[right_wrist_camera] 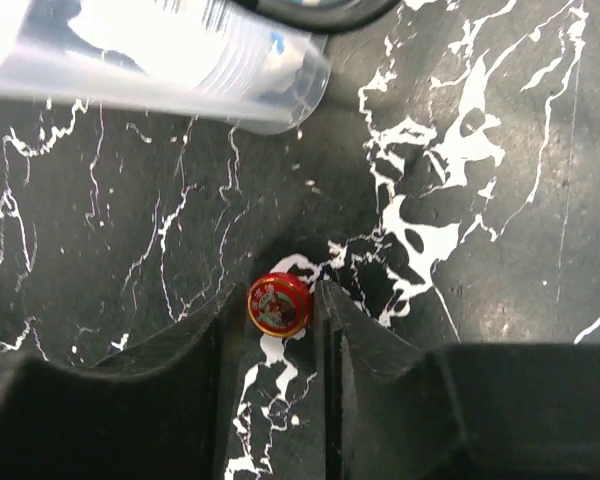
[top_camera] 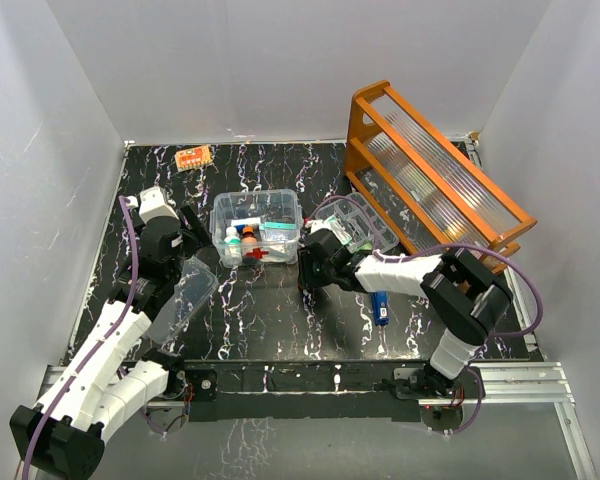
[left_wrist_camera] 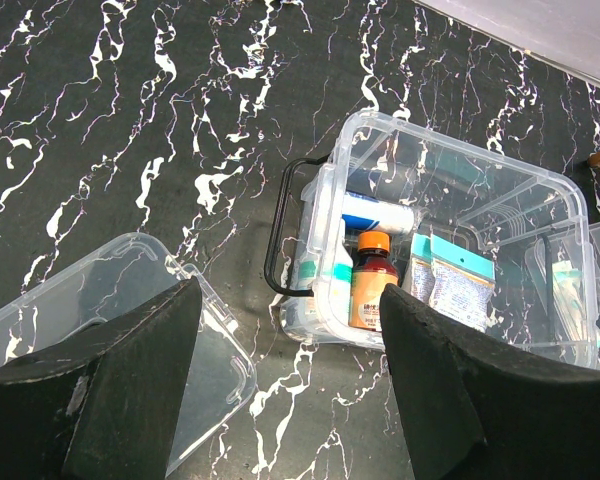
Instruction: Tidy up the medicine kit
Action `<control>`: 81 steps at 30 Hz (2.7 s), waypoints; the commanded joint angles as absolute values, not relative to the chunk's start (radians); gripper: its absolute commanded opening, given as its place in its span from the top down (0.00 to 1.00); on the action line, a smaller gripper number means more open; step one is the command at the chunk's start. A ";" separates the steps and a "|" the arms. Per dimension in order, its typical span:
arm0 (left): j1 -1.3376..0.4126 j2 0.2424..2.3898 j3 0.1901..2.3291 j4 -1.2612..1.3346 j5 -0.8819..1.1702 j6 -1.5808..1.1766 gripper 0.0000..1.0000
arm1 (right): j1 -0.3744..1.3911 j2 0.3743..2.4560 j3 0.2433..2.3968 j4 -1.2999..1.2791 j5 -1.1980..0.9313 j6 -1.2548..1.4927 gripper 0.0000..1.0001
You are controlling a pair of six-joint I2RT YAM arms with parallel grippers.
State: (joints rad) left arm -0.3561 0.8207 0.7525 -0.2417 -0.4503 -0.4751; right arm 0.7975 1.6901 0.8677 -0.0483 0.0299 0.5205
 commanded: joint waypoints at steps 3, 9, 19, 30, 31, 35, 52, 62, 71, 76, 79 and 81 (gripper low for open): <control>-0.352 0.801 0.748 -0.244 -0.468 -0.477 0.29 | 0.869 1.638 0.901 -0.161 0.195 0.488 0.60; -0.352 0.800 0.749 -0.244 -0.468 -0.477 0.29 | 0.917 1.684 0.970 -0.242 0.290 0.465 0.57; -0.351 0.802 0.750 -0.242 -0.468 -0.475 0.29 | 0.966 1.787 1.033 -0.288 0.383 0.458 0.63; -0.352 0.805 0.749 -0.241 -0.469 -0.472 0.29 | 0.968 1.801 1.028 -0.292 0.398 0.481 0.77; -0.352 0.805 0.750 -0.241 -0.469 -0.472 0.29 | 0.967 1.795 1.028 -0.295 0.404 0.485 0.79; -0.353 0.805 0.750 -0.241 -0.469 -0.472 0.29 | 0.967 1.758 1.031 -0.314 0.446 0.499 0.81; -0.351 0.805 0.751 -0.247 -0.474 -0.471 0.29 | 0.804 1.570 1.061 -0.351 0.669 0.531 0.80; -0.352 0.812 0.750 -0.247 -0.477 -0.471 0.29 | 0.573 1.727 1.227 -0.217 0.578 0.435 0.80; -0.351 0.821 0.752 -0.246 -0.487 -0.462 0.29 | 0.505 1.927 1.383 -0.151 0.523 0.370 0.80; -0.352 0.827 0.755 -0.249 -0.490 -0.463 0.29 | 0.482 1.984 1.428 -0.130 0.510 0.360 0.80; -0.352 0.824 0.752 -0.250 -0.494 -0.462 0.29 | 0.471 2.002 1.437 -0.130 0.488 0.360 0.80; -0.352 0.824 0.752 -0.250 -0.494 -0.462 0.29 | 0.466 2.012 1.440 -0.130 0.483 0.357 0.80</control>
State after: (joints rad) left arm -0.3561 0.8322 0.7525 -0.2443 -0.4671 -0.4717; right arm 0.4789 2.0052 1.3869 -0.1890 0.4931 0.3710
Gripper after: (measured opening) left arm 0.709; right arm 0.270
